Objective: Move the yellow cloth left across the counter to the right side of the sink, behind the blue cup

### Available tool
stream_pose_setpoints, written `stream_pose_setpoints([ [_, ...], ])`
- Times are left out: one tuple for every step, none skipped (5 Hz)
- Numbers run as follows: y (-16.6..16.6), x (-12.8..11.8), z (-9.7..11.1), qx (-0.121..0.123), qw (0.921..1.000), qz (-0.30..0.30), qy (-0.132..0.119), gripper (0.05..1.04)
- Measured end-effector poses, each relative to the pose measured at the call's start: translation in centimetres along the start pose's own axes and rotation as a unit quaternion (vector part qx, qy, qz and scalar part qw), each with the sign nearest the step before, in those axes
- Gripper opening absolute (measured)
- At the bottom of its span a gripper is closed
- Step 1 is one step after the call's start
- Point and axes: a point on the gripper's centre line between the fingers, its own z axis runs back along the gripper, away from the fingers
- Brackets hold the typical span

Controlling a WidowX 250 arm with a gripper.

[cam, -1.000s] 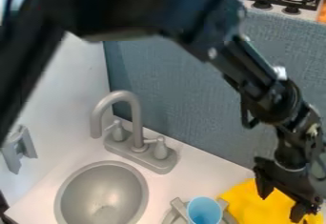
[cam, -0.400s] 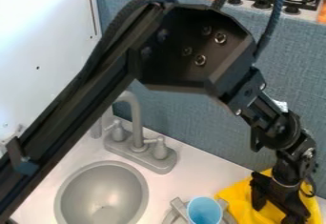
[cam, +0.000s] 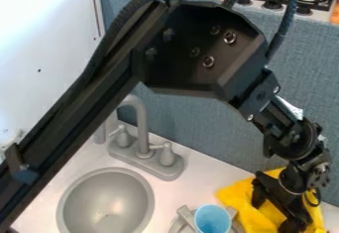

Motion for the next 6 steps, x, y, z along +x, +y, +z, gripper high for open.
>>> stream_pose_setpoints([
  [3.1, -1.0, -0.7, 0.032, 0.9973, 0.057, 0.033, 1.001],
  [5.4, -1.8, -1.3, 0.047, 0.9917, 0.111, 0.044, 1.001],
  [6.9, -2.5, -1.8, 0.060, 0.9831, 0.166, 0.049, 1.001],
  [8.3, -3.3, -2.3, 0.068, 0.9708, 0.223, 0.056, 1.001],
  [9.3, -5.0, -2.4, 0.029, 0.9582, 0.279, 0.056, 1.001],
  [9.1, -6.3, -2.2, -0.014, 0.9409, 0.333, 0.058, 1.001],
])
